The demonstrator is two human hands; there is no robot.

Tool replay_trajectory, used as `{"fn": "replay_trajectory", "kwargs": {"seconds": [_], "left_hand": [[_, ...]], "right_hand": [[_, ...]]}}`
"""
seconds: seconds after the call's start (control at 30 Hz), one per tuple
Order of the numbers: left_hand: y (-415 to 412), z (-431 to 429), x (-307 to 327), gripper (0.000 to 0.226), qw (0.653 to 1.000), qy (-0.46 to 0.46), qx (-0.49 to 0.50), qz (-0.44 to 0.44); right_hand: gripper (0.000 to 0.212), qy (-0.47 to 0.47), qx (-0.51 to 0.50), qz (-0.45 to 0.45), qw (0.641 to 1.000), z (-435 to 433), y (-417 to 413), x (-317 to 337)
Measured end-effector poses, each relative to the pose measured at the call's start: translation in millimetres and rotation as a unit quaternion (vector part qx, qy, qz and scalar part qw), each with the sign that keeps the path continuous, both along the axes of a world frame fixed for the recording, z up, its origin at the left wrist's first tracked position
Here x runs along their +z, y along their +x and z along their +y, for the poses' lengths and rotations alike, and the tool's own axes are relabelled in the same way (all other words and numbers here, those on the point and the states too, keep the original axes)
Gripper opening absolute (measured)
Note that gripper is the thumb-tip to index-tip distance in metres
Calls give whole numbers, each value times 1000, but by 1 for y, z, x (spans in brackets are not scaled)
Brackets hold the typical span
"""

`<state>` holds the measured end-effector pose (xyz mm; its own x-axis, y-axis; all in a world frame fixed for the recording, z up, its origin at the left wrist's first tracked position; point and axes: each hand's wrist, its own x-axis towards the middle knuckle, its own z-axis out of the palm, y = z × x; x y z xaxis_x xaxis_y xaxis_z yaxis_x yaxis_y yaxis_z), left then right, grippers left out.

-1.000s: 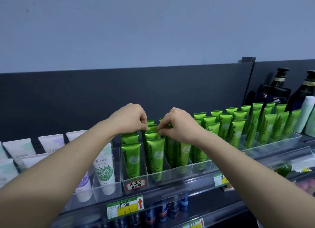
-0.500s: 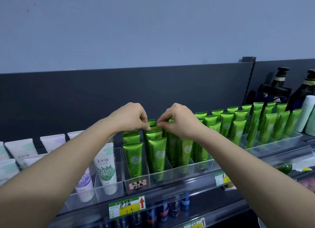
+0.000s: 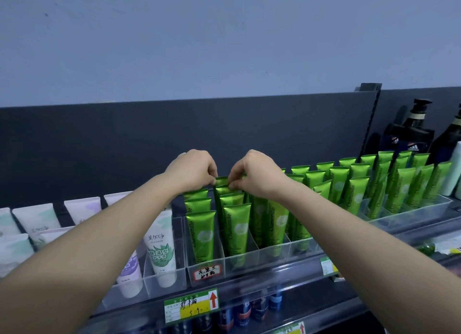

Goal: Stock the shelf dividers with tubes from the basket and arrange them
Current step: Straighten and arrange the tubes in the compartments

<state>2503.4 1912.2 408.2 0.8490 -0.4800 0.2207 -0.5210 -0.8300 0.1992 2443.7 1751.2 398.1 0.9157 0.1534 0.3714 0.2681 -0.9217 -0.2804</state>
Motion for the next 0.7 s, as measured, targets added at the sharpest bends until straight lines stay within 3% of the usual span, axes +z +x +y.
{"fn": "replay_trajectory", "kwargs": {"seconds": [0.23,0.53,0.7], "left_hand": [[4,2,-2,22,999,-26,3,29],[-1,4,5,10,1000,-13,-7,24],[-17,-3,20,6,995,-79,-62,19]], "right_hand": [[7,12,3,-15,1000,1,2,-3],[8,54,-22,19,998,-3,-9,10],[7,110,-47,19,993,-21,-33,33]]}}
